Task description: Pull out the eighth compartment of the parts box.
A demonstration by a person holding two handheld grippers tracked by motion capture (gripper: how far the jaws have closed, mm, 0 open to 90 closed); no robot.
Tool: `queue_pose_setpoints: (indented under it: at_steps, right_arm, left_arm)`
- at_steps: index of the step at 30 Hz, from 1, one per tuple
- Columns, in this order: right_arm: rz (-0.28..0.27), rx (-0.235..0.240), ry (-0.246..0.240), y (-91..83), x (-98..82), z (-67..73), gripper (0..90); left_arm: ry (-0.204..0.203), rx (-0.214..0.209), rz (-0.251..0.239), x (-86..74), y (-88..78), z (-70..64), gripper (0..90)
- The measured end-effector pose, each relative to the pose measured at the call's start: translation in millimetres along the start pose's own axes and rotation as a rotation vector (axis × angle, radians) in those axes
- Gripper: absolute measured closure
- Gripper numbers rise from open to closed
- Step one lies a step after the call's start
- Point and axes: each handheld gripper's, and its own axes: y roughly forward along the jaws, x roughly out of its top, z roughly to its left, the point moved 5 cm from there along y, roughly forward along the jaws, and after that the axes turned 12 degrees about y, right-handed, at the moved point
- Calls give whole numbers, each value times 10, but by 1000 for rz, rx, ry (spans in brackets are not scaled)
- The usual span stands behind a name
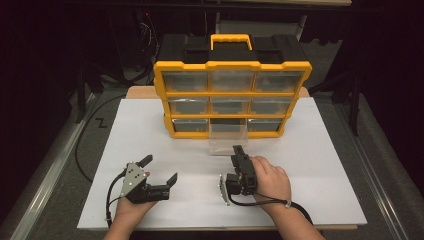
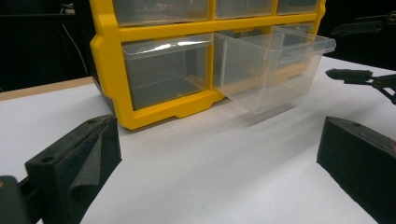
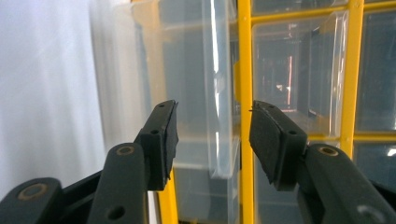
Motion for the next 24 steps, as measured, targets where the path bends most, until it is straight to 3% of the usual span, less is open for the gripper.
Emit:
queue_pose_setpoints:
  at_steps: [18,24]
  right_arm:
    - [82,31,-5,-188,-700,32,497]
    - [120,16,51,-313,-1013,-22,471]
  left_arm:
    - [-1,8,3,-8,1,17,3]
    - [-11,18,18,-20,2,24,3]
